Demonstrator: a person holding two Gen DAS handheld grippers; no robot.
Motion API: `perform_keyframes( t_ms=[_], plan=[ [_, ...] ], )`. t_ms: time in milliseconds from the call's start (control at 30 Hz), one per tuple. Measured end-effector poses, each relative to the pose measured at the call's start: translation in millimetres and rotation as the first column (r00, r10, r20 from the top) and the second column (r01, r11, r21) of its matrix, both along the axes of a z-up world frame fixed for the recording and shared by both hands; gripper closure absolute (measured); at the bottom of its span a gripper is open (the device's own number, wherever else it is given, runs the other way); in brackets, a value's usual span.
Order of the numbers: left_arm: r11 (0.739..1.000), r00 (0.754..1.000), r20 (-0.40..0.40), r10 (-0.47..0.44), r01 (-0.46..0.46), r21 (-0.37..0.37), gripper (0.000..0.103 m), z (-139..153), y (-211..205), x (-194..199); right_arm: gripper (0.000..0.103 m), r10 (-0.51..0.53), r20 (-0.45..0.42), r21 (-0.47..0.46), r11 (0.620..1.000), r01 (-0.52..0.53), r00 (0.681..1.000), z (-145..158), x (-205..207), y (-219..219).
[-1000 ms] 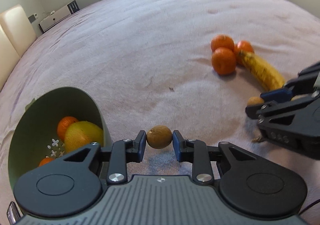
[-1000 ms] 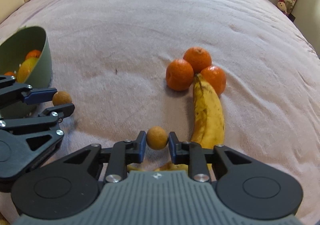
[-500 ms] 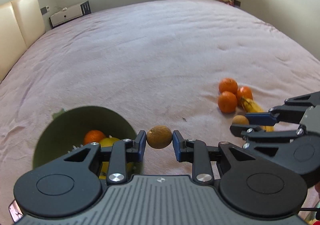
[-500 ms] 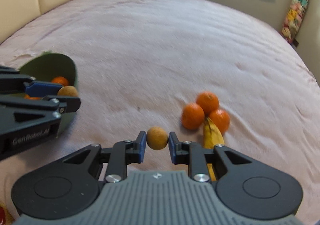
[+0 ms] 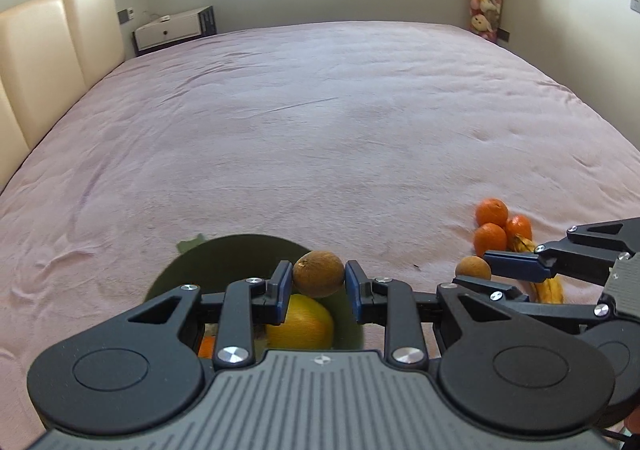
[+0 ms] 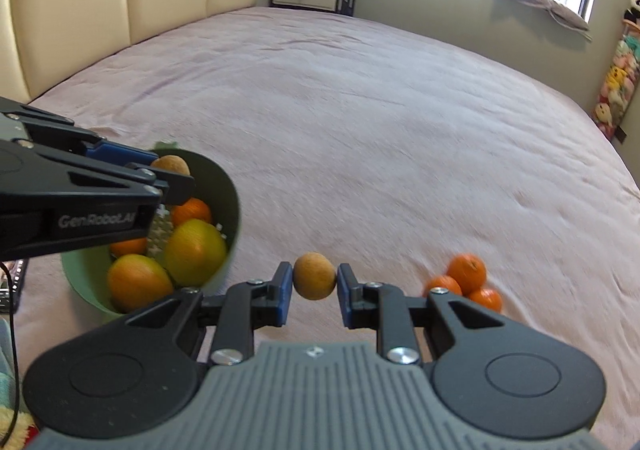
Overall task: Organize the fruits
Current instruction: 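Carry both small fruits over the green colander, then lower both small fruits into the colander and open both tools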
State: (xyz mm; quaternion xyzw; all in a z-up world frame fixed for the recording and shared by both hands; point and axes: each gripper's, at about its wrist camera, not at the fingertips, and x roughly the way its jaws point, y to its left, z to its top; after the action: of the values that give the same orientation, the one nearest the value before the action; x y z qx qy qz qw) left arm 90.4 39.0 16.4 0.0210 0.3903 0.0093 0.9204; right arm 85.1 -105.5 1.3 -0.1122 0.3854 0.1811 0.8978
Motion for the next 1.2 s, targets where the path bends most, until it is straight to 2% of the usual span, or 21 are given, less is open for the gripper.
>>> perform_keyframes(
  t_ms=[333,533,800,1200],
  plan=[
    [0.996,0.997,0.005,0.081,-0.081,-0.041,0.071,5.7,35.7,-5.2,0.083,0.094,0.027,0.0,0.996,-0.094,0.995,10.6,-2.5,43.3],
    [0.989,0.991,-0.018,0.132,-0.133,-0.067,0.071,2.6,54.8,-3.9,0.083,0.151,0.029,-0.009,0.989,-0.15,0.988,10.3,5.1,65.5],
    [0.965,0.975,-0.092,0.203,-0.215,-0.15,0.071,-14.3,82.5,4.6,0.083,0.221,0.007,-0.039,0.975,-0.221,0.975,0.2,16.8,87.9],
    [0.924,0.942,-0.21,0.262,-0.308,-0.225,0.072,-47.7,103.0,19.5,0.083,0.301,-0.041,-0.112,0.946,-0.303,0.953,-27.6,38.4,106.3]
  ],
)
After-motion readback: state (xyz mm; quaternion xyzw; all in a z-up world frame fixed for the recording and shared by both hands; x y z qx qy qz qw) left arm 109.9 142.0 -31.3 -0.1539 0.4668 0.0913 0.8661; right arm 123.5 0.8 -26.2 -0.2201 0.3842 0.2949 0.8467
